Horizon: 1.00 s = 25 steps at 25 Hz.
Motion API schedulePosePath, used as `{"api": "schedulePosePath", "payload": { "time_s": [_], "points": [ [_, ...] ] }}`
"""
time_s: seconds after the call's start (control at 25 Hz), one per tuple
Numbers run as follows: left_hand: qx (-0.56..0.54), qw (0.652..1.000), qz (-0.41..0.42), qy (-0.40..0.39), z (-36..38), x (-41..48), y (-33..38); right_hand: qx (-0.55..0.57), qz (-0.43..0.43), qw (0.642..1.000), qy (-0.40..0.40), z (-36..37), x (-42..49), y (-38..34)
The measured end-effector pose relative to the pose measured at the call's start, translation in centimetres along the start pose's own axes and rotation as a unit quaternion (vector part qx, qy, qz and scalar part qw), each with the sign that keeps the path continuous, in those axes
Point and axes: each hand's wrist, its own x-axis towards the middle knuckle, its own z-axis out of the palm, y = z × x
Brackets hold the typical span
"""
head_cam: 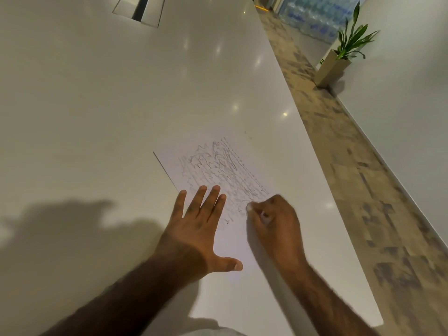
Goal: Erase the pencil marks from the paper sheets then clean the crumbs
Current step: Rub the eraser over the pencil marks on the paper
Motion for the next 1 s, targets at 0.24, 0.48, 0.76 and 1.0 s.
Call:
{"api": "schedulePosePath", "payload": {
  "time_s": [0.24,0.48,0.76,1.0],
  "points": [
    [-0.002,1.000,0.001,0.010,0.0,-0.2,0.0,0.008,0.017,1.000,0.016,0.4,1.4,1.6],
    [-0.008,1.000,0.003,0.020,-0.1,-0.4,0.2,0.054,-0.016,0.998,-0.006,-0.1,-2.0,-0.5],
    [-0.005,1.000,0.001,0.019,-0.1,-0.2,0.1,0.048,0.083,0.995,0.021,-1.2,2.0,2.3],
    [-0.002,0.999,0.005,0.049,-0.3,-0.5,0.0,0.018,-0.114,0.992,-0.041,1.1,-6.0,-0.1]
  ]
}}
